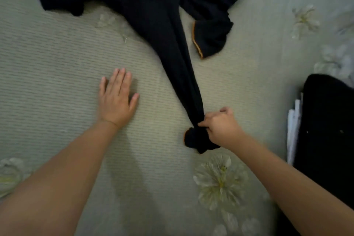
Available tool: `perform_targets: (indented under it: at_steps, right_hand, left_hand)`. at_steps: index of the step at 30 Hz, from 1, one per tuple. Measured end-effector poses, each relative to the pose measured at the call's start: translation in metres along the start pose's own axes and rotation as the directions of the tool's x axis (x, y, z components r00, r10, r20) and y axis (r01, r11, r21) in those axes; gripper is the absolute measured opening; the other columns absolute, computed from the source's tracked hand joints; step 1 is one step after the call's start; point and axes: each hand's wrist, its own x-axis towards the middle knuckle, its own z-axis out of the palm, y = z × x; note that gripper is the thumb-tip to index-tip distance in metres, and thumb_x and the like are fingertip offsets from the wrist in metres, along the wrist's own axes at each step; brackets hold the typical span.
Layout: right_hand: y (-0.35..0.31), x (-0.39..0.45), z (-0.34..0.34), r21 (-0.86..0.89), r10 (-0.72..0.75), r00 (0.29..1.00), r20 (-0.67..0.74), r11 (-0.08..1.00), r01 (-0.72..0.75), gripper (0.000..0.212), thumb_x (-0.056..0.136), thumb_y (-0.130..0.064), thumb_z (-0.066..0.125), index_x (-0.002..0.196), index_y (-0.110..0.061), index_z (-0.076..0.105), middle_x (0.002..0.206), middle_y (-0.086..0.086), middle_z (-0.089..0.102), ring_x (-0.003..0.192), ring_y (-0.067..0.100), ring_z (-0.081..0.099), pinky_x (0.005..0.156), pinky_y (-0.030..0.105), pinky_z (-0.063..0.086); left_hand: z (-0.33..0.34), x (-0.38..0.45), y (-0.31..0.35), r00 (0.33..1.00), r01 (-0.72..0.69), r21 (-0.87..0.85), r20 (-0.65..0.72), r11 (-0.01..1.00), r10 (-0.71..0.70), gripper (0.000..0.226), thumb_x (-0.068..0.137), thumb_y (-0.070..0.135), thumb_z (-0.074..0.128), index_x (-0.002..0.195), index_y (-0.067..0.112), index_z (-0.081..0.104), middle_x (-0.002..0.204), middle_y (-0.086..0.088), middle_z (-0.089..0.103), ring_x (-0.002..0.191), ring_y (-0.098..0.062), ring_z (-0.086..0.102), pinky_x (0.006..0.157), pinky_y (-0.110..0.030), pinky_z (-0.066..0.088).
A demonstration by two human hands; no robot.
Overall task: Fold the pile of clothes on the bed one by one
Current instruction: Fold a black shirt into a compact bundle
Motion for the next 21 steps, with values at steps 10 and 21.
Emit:
perform_targets:
  at_steps: [10, 21]
  right_hand:
    - [0.054, -0.104, 0.061, 0.089, -0.002, 0.797, 0.604, 0.994, -0.065, 0.038, 0.088, -0.004, 0.042, 0.118, -0.017, 0.061, 0.124, 0.003, 0.058, 0.111, 0.022, 0.054, 0.089, 0.025, 0.043]
    - [0.024, -0.038, 0.034, 0.409, 0.169, 0.978, -0.121, 0.906, -0.107, 0.072, 0.085, -0.029, 0.06, 0.145, -0.02, 0.02, 0.128, 0.007, 0.046, 0.111, 0.024, 0.051, 0.092, 0.033, 0.043]
  left_hand:
    - [0.023, -0.005, 0.111, 0.937, -0.188, 0.166, 0.325, 0.968, 0.126, 0.025, 0.094, 0.012, 0.044, 0.117, 0.006, 0.053, 0.146, -0.017, 0.03, 0.139, -0.033, 0.018, 0.113, -0.043, 0.007]
    - [0.016, -0.065, 0.083, 0.915, -0.218, 0.094, 0.367, 0.971, 0.17, 0.048, 0.095, 0.033, 0.044, 0.138, 0.015, 0.037, 0.129, -0.002, 0.049, 0.119, -0.018, 0.044, 0.098, -0.026, 0.033]
